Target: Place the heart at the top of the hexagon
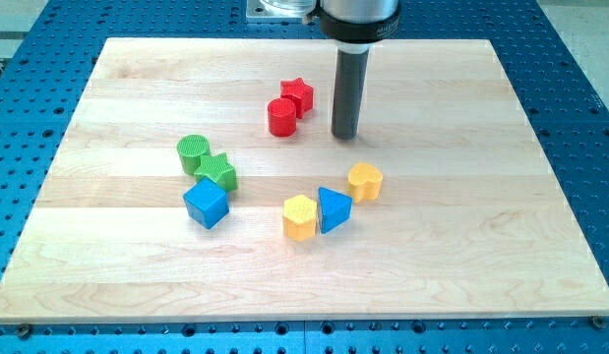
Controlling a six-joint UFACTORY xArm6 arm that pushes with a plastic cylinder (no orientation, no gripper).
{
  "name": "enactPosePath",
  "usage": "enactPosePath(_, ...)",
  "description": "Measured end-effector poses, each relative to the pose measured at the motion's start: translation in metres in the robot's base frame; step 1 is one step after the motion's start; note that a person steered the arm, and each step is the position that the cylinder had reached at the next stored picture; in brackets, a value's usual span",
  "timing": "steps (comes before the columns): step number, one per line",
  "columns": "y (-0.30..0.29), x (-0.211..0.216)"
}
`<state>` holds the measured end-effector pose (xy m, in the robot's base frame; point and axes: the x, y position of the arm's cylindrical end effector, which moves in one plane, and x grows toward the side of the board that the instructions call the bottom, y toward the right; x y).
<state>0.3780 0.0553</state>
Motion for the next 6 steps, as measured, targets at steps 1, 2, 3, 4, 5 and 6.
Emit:
enactPosePath(1,-0.076,0.044)
enactPosePath(2,-0.127,0.039)
enactPosePath(3,-0.083,-0.007)
enactPosePath(4,-0.068,0.003)
enactPosePath(5,-0.023,0.034)
enactPosePath(6,0.067,0.038)
